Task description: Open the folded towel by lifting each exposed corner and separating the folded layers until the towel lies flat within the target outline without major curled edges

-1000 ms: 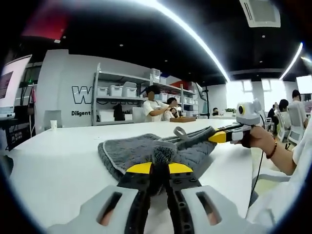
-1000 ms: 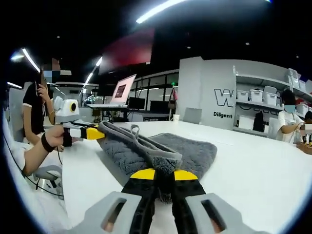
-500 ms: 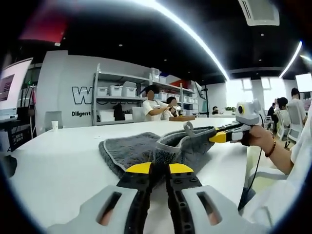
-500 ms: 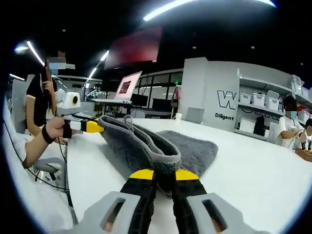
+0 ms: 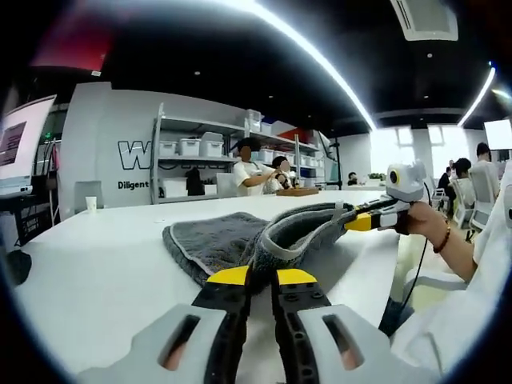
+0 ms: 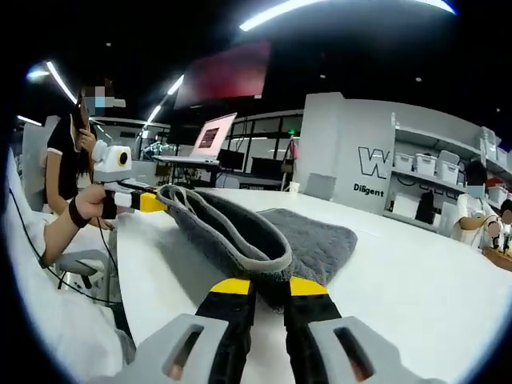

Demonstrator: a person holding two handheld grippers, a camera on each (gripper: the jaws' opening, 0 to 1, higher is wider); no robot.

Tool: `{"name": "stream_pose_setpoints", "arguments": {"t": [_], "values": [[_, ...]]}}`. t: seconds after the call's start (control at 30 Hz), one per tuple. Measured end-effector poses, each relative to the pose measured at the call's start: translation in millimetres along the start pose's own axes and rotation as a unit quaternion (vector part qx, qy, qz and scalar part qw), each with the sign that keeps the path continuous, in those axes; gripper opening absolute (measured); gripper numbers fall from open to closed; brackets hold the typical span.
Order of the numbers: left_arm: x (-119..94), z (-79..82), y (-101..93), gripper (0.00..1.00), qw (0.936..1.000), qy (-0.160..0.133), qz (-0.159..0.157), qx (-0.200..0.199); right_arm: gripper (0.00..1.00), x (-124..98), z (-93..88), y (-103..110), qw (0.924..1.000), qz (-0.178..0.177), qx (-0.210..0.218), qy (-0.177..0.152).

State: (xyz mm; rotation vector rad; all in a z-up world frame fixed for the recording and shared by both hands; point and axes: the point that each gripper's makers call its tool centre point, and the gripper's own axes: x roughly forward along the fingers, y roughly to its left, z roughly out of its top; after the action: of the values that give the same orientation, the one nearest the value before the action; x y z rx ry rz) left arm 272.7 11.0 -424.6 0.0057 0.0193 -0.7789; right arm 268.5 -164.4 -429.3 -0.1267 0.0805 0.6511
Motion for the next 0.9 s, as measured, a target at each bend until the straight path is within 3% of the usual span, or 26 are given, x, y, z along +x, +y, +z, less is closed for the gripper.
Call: {"name": "stream_pose_setpoints", "arguments": {"t": [0.5, 0.67, 0.9], "values": [[-17.9, -2.4, 4.7, 0.10, 0.9999, 0.005, -0.002, 0.012, 0.09, -15.8, -11.5, 11.1, 0.9992, 0.011, -0.034, 0.016], [-29.5, -7.2, -0.2, 0.10, 0.9999, 0.008, -0.001, 0.008, 0.10, -20.0, -11.5, 3.0, 0.9991, 0.008, -0.037, 0.020], [-39.2, 1.1, -2.5, 0.09, 0.9999, 0.004, -0.001, 0.015, 0.09, -27.6, -12.6, 0.8, 0.9990, 0.006, -0.037, 0.025]]}}
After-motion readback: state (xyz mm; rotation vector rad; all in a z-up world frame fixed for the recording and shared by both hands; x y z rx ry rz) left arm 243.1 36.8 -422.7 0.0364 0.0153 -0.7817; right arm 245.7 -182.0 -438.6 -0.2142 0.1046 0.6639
